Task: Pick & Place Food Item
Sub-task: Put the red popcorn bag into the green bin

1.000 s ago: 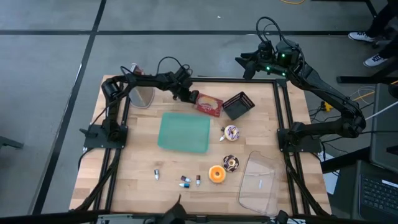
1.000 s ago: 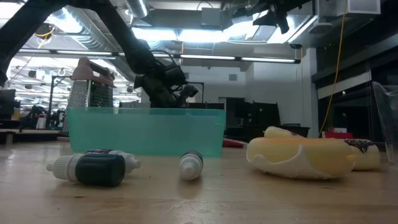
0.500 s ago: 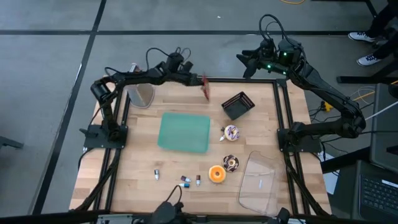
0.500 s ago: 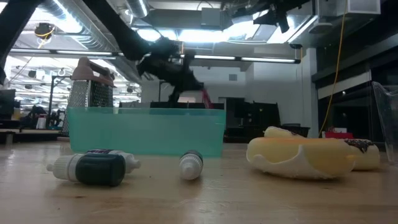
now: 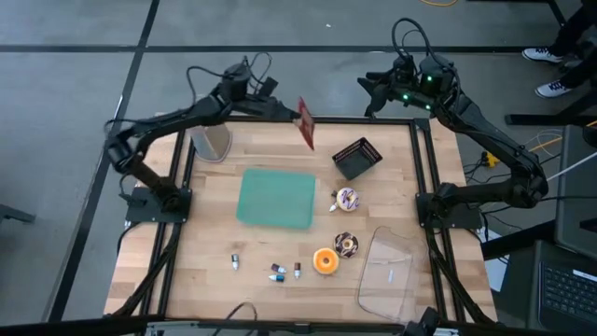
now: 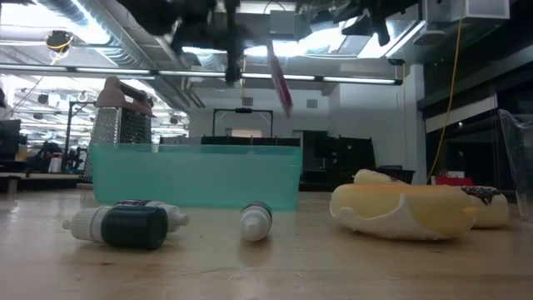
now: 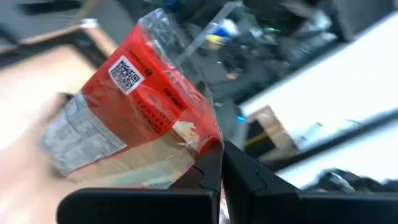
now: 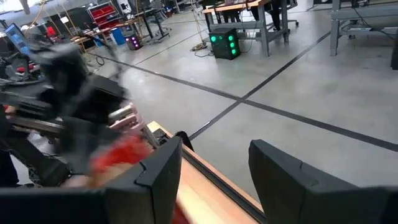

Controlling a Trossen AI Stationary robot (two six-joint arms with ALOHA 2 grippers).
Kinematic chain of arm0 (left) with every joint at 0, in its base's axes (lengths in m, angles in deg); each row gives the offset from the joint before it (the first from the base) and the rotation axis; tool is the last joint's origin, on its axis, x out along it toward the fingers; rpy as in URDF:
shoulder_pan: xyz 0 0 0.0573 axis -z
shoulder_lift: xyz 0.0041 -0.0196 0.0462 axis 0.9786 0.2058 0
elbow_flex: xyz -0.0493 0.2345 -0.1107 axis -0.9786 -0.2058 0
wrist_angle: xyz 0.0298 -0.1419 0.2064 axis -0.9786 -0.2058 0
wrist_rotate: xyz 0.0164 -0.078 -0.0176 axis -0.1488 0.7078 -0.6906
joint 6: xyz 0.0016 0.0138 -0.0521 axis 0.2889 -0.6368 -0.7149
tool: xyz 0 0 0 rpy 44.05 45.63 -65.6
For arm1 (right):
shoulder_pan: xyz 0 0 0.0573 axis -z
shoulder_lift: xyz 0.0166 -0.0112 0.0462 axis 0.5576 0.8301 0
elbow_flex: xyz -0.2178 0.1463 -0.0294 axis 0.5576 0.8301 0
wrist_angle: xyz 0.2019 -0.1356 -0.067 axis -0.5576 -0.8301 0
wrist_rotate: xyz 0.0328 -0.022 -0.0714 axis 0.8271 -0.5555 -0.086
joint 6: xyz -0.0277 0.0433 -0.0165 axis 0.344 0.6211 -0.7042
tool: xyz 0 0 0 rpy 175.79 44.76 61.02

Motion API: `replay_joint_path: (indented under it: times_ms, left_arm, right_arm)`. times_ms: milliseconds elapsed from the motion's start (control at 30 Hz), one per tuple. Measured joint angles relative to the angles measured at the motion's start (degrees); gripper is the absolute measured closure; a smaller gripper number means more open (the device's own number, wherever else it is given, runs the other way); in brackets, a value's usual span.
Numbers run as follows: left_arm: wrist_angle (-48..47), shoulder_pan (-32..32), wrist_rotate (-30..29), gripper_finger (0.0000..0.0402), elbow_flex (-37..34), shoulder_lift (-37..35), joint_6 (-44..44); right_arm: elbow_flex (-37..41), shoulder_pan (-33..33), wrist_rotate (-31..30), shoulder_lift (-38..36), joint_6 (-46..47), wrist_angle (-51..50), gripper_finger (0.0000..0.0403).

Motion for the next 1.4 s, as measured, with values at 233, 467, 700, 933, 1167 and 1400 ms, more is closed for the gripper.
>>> replay_joint_path:
  times_ms: [233,467,700,933,1167,1400]
  left_arm:
    - [-7.5,6.7,0.6,0.04,0.0,-9.8,-6.2]
    - [-28.4,16.9,-9.6,0.04,0.0,-13.2,-3.3]
    - [-36.2,20.8,-17.7,0.04,-1.5,-10.3,0.7]
    - [-30.6,21.2,-16.4,0.04,-9.3,-7.3,-2.9]
    - [-20.1,22.6,-15.4,0.04,-17.8,-5.8,-7.2]
    - [-17.6,23.3,-15.4,0.0391,-24.0,-5.7,-11.2]
  right_arm:
    - [0.0,0.5,0.1,0.0,0.0,0.0,0.0217]
    - [0.0,0.6,0.1,0.0,0.0,0.0,0.0217]
    - [0.0,0.6,0.4,0.0,0.0,0.0,0.0217]
    - [0.0,0.6,2.6,0.0,0.0,0.0,0.0217]
    - [0.0,0.6,3.6,0.0,-0.4,-0.9,0.0218]
    - [0.0,0.8,3.6,0.5,-0.4,-1.0,0.0218]
